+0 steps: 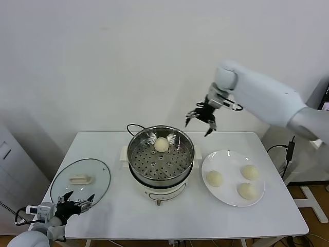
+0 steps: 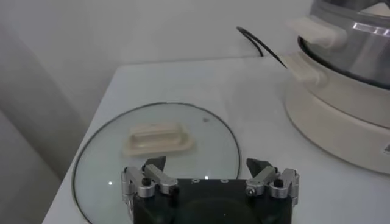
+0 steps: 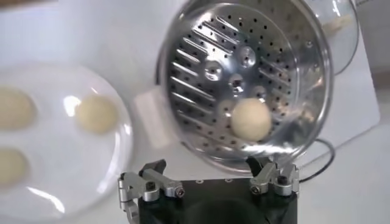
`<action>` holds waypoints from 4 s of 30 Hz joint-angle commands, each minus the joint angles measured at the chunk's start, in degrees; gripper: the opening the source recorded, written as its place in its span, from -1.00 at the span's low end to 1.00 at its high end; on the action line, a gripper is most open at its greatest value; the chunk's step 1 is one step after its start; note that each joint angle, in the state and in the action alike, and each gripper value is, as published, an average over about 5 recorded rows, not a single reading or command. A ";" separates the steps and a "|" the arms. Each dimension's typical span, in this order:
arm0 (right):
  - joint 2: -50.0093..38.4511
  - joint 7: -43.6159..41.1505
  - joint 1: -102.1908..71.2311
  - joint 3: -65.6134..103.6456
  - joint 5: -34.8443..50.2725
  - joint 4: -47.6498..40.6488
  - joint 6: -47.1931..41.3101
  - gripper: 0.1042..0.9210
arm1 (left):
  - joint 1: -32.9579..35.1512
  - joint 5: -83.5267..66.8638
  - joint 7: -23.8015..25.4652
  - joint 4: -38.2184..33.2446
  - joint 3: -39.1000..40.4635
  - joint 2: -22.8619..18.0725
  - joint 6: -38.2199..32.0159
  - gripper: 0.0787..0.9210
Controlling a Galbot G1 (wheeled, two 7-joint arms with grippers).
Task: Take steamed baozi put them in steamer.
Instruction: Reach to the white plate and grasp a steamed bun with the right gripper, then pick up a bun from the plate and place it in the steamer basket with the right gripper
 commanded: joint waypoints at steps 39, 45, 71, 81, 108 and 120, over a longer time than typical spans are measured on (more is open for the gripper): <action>-7.01 8.15 -24.72 8.66 -3.10 0.00 -26.22 0.76 | 0.74 0.91 -0.20 -0.61 -0.86 -0.82 0.49 0.77; -6.16 8.70 -25.96 9.83 -4.20 -0.77 -26.42 0.74 | 0.91 0.97 -0.19 -0.64 -0.89 -1.01 0.46 0.77; -9.67 6.65 -22.24 8.33 -3.97 3.04 -26.91 -0.01 | 0.90 2.26 -0.40 -0.86 -0.39 -1.60 1.06 0.77; -18.96 2.59 3.39 -10.71 13.87 14.47 -34.78 -0.01 | 1.20 2.27 -0.53 -1.34 -0.82 -1.37 1.13 0.77; 4.66 20.18 11.04 -12.58 43.34 17.79 -54.75 -0.01 | 0.26 1.72 -0.43 -1.19 -0.51 -0.55 0.87 0.77; 13.07 27.09 3.49 -10.75 40.23 14.87 -58.57 -0.01 | 0.08 1.75 -0.55 -1.21 -0.39 -0.74 1.11 0.77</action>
